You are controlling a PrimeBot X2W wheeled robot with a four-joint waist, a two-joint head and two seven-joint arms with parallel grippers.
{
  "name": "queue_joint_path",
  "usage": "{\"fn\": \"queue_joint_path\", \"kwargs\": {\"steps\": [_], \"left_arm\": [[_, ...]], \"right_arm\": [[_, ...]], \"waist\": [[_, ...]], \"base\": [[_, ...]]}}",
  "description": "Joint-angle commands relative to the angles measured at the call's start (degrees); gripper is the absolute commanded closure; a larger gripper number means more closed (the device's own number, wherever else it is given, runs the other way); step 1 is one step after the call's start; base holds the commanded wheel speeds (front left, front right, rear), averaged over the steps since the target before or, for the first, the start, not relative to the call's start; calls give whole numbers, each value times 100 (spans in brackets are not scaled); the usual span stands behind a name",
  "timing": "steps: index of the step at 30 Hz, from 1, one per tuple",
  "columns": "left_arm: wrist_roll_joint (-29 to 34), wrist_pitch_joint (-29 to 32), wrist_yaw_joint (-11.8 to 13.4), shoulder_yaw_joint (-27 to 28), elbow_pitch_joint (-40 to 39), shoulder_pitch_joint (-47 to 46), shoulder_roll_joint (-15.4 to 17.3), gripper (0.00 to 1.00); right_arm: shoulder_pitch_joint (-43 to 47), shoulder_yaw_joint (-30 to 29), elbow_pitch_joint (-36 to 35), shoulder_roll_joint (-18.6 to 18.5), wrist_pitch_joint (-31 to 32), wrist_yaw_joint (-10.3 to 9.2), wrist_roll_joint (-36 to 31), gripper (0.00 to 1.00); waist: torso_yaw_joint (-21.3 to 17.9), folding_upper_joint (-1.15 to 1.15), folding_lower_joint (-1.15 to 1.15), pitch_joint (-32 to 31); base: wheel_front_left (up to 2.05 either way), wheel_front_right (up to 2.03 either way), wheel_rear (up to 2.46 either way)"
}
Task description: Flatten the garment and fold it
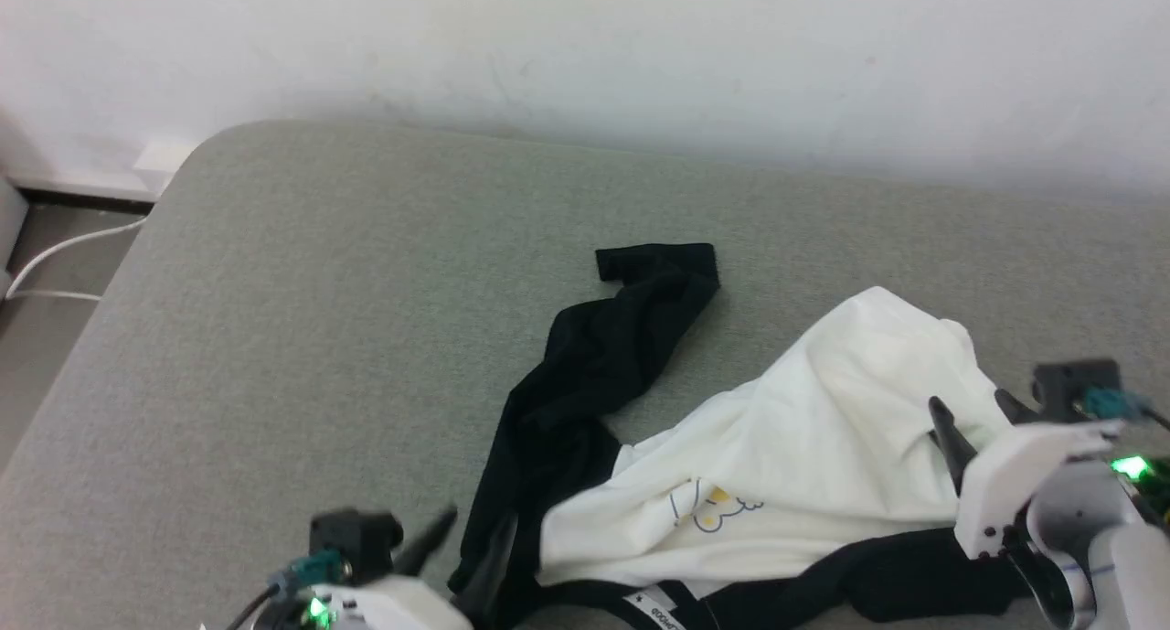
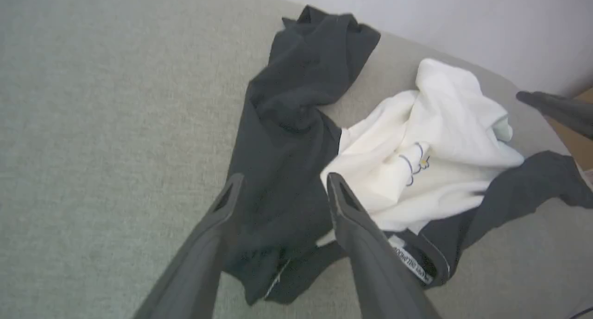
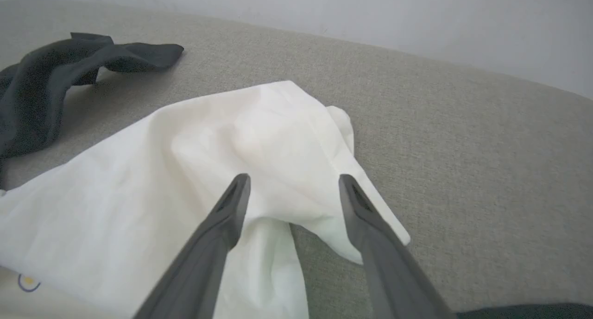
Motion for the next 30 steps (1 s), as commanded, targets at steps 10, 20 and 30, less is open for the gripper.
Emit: {"fn": "queue_joint_path", "kwargs": {"steps": [10,20,30], "left_arm": [[417,-1813,-336,-10,437,-821,-651,0],[479,-2288,-496,-151,990,-1155,-897,0],[490,-2526,-646,-290,1238,-1612,-1143,0]], "right_arm": [[-1050,1008,651,-928,2177,-11,111,0],[-1788,1147,1596,-1864,2367,-11,6,100],[-3730,789,2063,-2531,724,-11,-1322,100]], "waist": [[462,0,1,445],[881,0,1,951],[1207,0,1,1469]], "base": [[0,0,0],[0,0,0],[0,0,0]]}}
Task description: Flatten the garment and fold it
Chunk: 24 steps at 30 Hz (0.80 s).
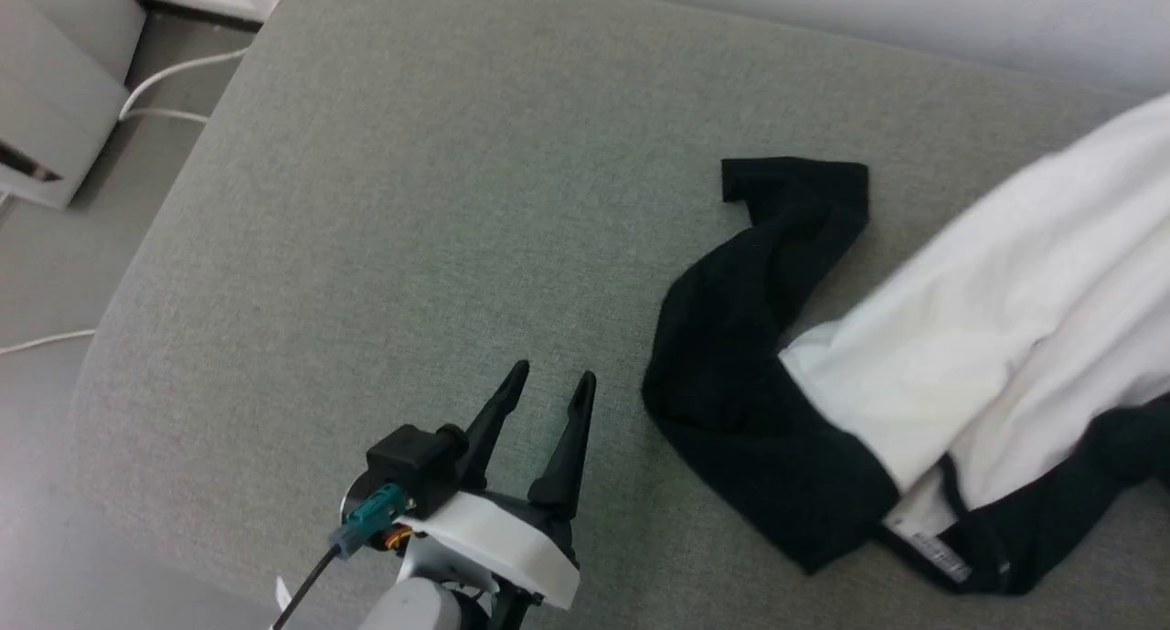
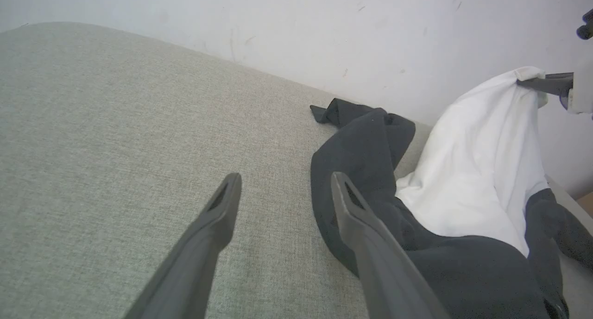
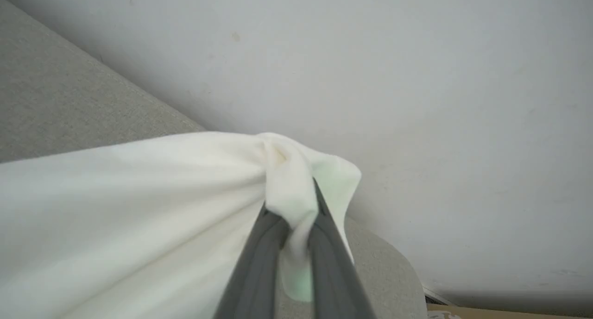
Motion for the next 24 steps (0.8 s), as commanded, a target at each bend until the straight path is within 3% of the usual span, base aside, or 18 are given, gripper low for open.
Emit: {"fn": "queue_joint_path", "kwargs": {"steps": [1,4,5,6,15,24], "left_arm": [[46,-58,-50,-35,58,-129,-59,0],[47,-109,-80,-81,143,-237,-125,0],[44,-120,-90,-95,174,-268,-142,0],[44,-130,-100,-110,208,-300,-158,0],[22,-233,-112,-77,492,-473,-160,0],[-26,-238,6,195,426,-326,197,0]], "right_arm": [[-255,-38,137,25,-284,-13,-187,100],[-605,67,541,138,-758,-13,-428,100],[-669,103,718,188,-837,-13,-483,91],[-709,158,872,230,-925,-13,-557,0],[-839,209,1896,812,-1864,-13,-491,0],[-357,120,1681,1475,-3195,-13,359,0]], "waist": [[194,0,-1,249],[222,0,-1,362],[219,0,-1,391],[214,0,-1,415],[-201,0,-1,93],[-1150,0,-1,-765]], "base": [[0,0,0],[0,0,0],[0,0,0],[0,0,0],[0,0,0],[0,0,0]]}}
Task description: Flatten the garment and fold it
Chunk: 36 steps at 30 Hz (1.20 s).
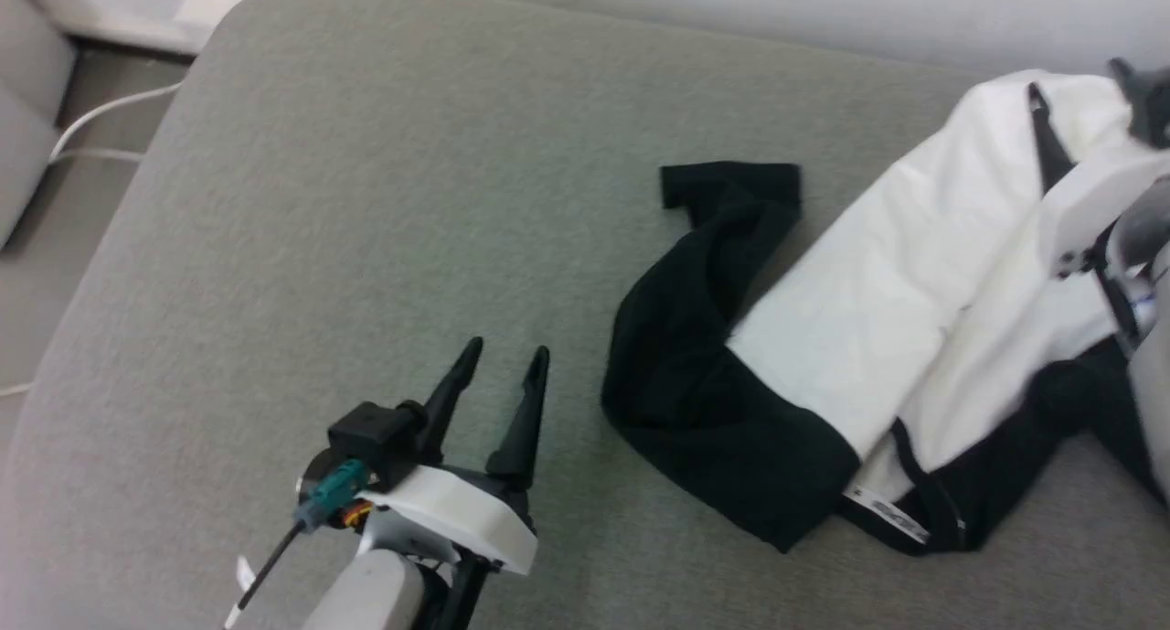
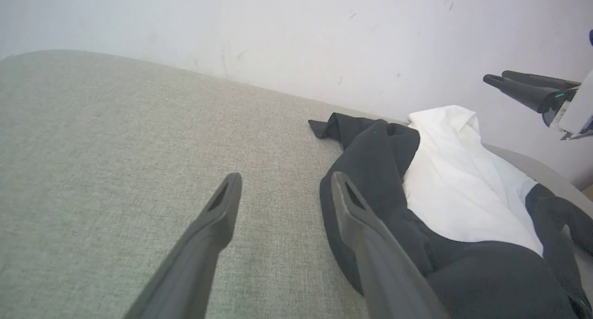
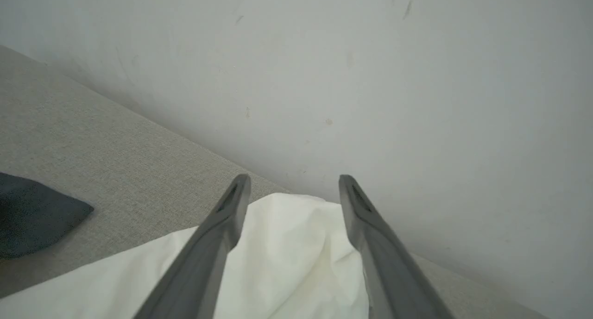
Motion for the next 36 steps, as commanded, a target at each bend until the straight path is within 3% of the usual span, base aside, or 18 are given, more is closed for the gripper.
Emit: {"fn": "queue_joint_path", "kwargs": {"steps": [1,7,10,11,18,25,26,27,28,31,36], "left_arm": [[-21,-27,56,70,-58,75,76,0],[-51,214,110,168,-165,110,339,0],[-93,620,132,203,-65,1,529,0],[-93,620,132,203,-65,1,529,0],[-271,2128,56,83,538,-504,923,0],[-410,3124,-37,-111,1148,-805,1041,0],[-437,3223,-104,-151,1202,-828,1058,9],[-435,3259,-153,-167,1224,-872,1098,61],[-402,3235,-162,-150,1233,-935,1159,100],[-206,2980,-45,37,1237,-1219,1450,100],[169,2071,421,573,1405,-1711,1924,100]], "right_arm": [[358,0,-183,95,-227,-12,210,0],[1718,-155,-1418,459,-620,-12,1048,0],[2504,-375,-2272,693,-682,-12,1264,0],[2504,-375,-2272,693,-682,-12,1264,0],[3808,-902,-3907,1284,-485,-12,1271,0],[4241,-977,-4555,1506,-196,-12,1115,0],[4260,-964,-4589,1524,-168,-12,1106,0],[4275,-948,-4610,1539,-134,-12,1105,0],[4288,-927,-4623,1550,-99,-12,1104,0],[4329,-842,-4613,1558,66,-12,1102,0],[4415,-569,-4476,1482,456,-12,1207,0]], "waist": [[-869,0,1,-775],[-1462,0,1,-933],[-1745,0,1,-867],[-1745,0,1,-867],[-2250,0,1,-534],[-2441,0,1,-214],[-2453,0,1,-181],[-2460,0,1,-154],[-2461,0,1,-139],[-2450,0,1,-107],[-2424,0,1,-128]], "base": [[0,0,0],[0,0,0],[0,0,0],[0,0,0],[0,0,0],[0,0,0],[0,0,0],[0,0,0],[0,0,0],[0,0,0],[0,0,0]]}}
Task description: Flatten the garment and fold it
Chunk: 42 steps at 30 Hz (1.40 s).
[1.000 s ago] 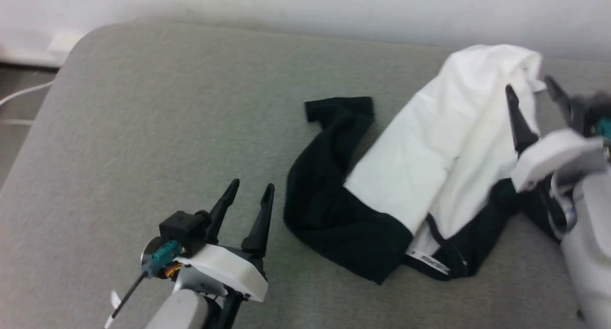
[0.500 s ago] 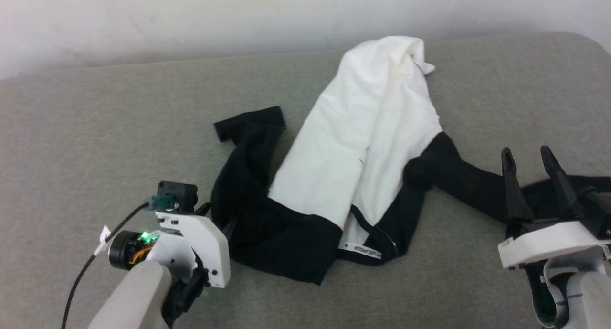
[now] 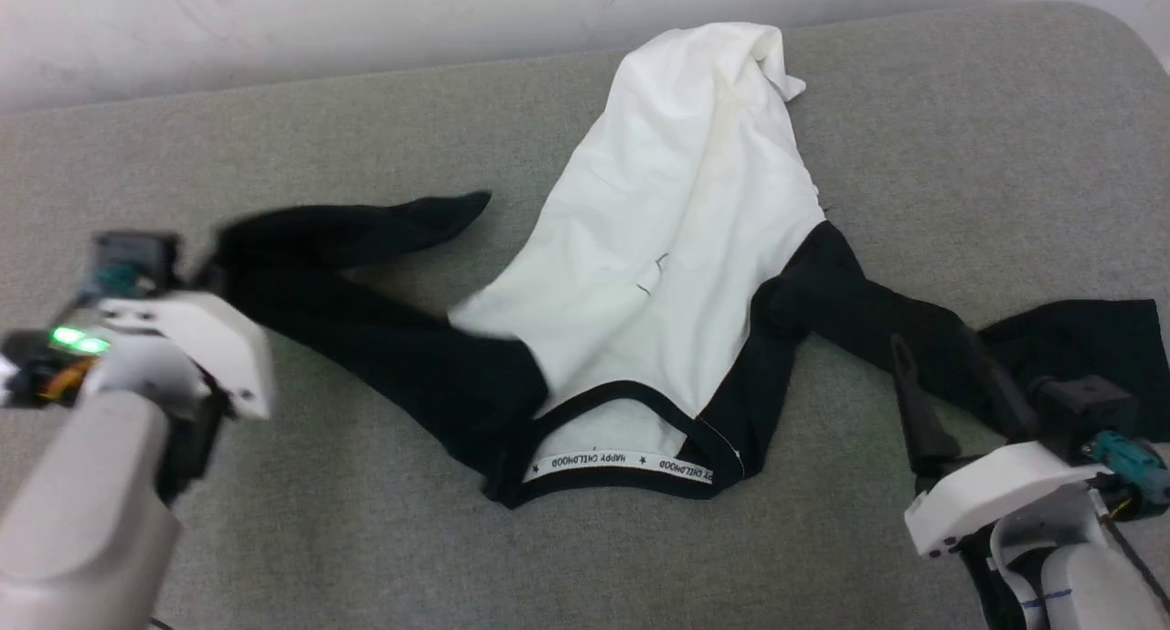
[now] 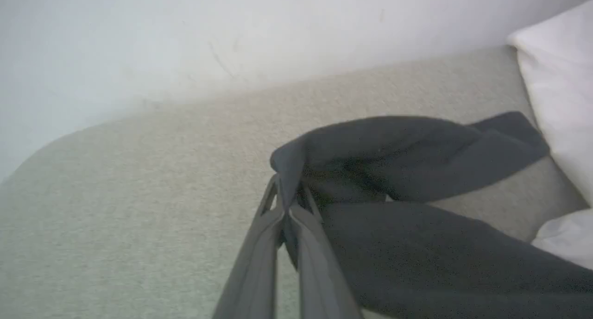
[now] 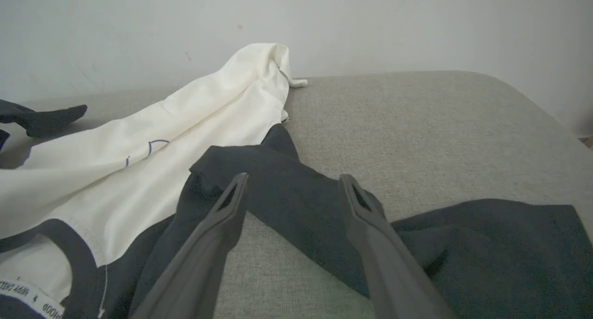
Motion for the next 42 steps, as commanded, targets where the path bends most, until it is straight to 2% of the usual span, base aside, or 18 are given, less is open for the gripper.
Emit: {"fn": "queue_joint_path", "kwargs": {"steps": [1,5,6,7,10,13,15,19,24,31,32,33,38,42], "left_arm": [[88,-224,120,123,81,-147,99,100],[134,-781,252,321,405,-304,143,100],[138,-877,277,337,528,-319,120,84],[156,-943,305,328,680,-323,93,0],[238,-1235,341,234,1048,-335,-62,0],[192,-1830,373,258,1131,-310,-354,0],[175,-2152,284,206,1036,-225,-545,0],[282,-2393,175,39,543,166,-806,0],[424,-2443,288,-25,-395,960,-1035,0],[481,-2447,419,-58,-1194,1882,-1181,0],[475,-2447,442,-43,-1240,1970,-1195,0],[461,-2447,455,-32,-1268,2052,-1209,0],[416,-2448,475,28,-1284,2280,-1237,0],[375,-2448,420,46,-1221,2370,-1263,0]], "right_arm": [[87,51,48,-30,102,-11,75,0],[159,252,180,-124,494,-11,201,0],[174,297,208,-154,594,-11,219,0],[190,348,233,-189,691,-11,235,0],[211,519,248,-286,898,-11,309,0],[207,634,194,-346,1030,-11,467,0],[202,712,164,-388,1179,-11,607,0],[198,944,215,-522,1678,-11,825,0],[80,978,484,-531,2188,-11,1126,0],[-101,933,1123,-472,2467,-11,1047,0],[-116,912,1219,-458,2473,-11,1013,58],[-124,888,1306,-444,2472,-11,975,100],[52,640,1414,-386,2647,-11,922,100],[503,358,1045,-378,3056,-11,961,100]], "waist": [[8,0,-1,-9],[34,0,-1,-4],[45,0,-1,0],[59,0,-1,-1],[111,0,-1,-46],[219,0,-1,-166],[322,0,-1,-283],[593,0,-1,-556],[987,0,-1,-793],[1359,0,-1,-909],[1374,0,-1,-916],[1382,0,-1,-923],[1279,0,-1,-1005],[1069,0,-1,-1161]], "base": [[0,0,0],[0,0,0],[0,0,0],[0,0,0],[0,0,0],[0,0,0],[0,0,0],[0,0,0],[0,0,0],[0,0,0],[0,0,0],[0,0,0],[0,0,0],[0,0,0]]}}
